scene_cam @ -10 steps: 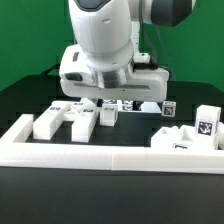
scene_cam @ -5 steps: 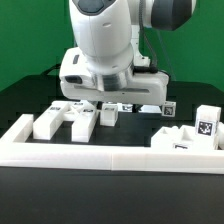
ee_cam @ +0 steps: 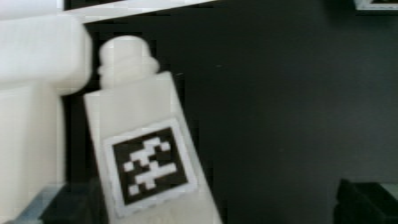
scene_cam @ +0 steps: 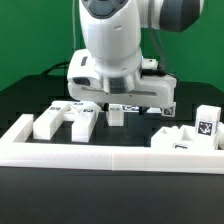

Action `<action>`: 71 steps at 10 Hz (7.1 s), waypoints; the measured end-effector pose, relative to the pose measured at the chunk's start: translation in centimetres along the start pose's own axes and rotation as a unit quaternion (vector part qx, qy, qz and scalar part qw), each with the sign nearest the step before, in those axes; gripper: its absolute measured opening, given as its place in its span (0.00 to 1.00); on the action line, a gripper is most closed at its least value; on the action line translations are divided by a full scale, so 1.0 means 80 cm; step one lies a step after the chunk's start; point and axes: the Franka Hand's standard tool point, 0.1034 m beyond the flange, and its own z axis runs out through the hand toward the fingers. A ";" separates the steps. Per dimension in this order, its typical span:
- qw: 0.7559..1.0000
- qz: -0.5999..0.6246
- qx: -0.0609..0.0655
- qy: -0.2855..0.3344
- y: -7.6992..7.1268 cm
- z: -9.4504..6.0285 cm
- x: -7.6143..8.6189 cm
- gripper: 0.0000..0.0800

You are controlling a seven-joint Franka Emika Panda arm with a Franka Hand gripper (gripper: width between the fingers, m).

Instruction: Assemble chair

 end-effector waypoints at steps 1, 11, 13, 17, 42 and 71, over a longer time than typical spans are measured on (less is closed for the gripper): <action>1.000 -0.006 -0.001 -0.002 -0.008 0.002 -0.001 0.81; 0.993 -0.118 0.000 -0.011 -0.001 0.013 -0.001 0.81; 0.993 -0.122 -0.007 -0.010 0.001 0.013 0.000 0.81; 0.982 -0.171 -0.076 -0.013 0.009 0.018 0.002 0.81; 0.978 -0.108 -0.052 0.172 -0.040 -0.143 0.008 0.36; 0.765 -0.157 -0.060 0.621 -0.105 -0.217 0.053 0.36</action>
Offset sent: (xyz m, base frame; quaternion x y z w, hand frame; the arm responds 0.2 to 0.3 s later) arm 0.0000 0.0000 0.0000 0.0000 0.0000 0.0000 1.0000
